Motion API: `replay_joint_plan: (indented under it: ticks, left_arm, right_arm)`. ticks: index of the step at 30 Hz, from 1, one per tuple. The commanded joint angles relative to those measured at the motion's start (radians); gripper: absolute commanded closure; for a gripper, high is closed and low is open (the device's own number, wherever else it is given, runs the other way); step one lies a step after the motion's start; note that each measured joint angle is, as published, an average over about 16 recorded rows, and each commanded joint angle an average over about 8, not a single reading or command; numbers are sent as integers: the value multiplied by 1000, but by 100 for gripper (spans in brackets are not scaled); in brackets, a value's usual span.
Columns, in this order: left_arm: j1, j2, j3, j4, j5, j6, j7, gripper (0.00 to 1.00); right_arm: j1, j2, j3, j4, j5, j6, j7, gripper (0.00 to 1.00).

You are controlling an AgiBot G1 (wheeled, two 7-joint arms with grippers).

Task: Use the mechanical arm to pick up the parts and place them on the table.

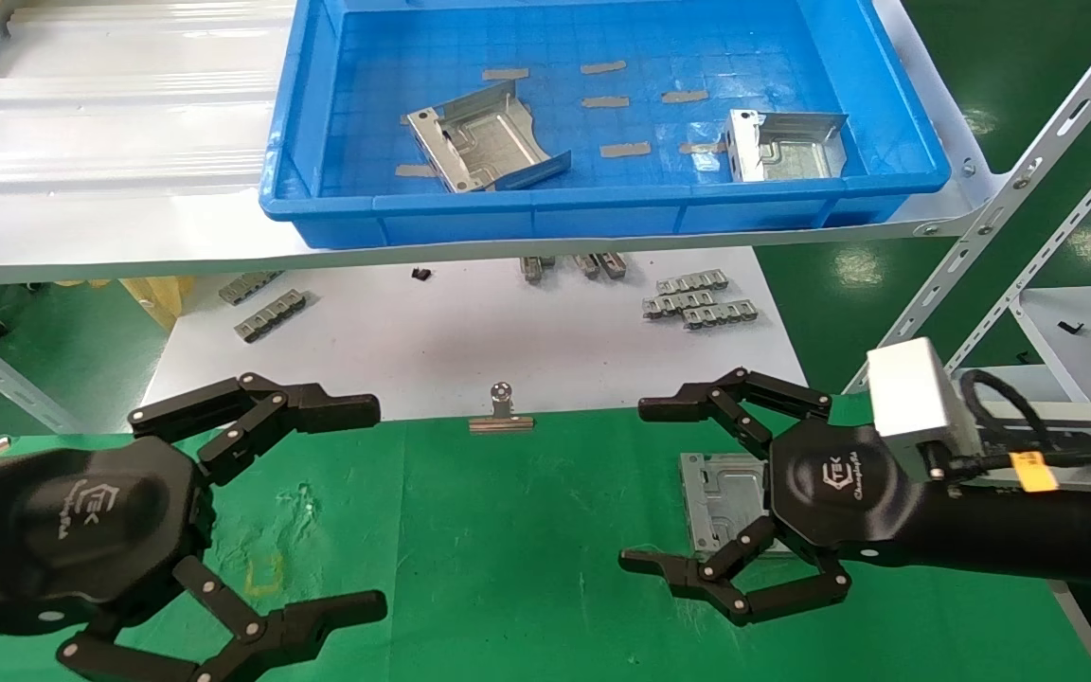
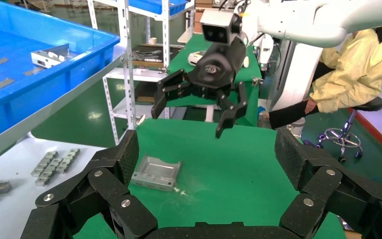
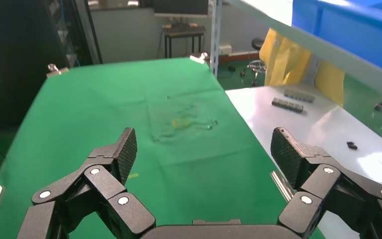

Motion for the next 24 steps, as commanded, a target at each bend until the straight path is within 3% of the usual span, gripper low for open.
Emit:
replay_joint_plan:
  ticks: [1,17,24]
  left_arm:
    - [0,0,0,0,0,0,0,0]
    - [0,0,0,0,0,0,0,0]
    - [0,0,0,0,0,0,0,0]
  right_arm:
    - [-22,11,27,35,11,3,25,0]
    - [-199,94,235,310,99,31,226,0]
    - [-239,113,282,374,120,35,264,0]
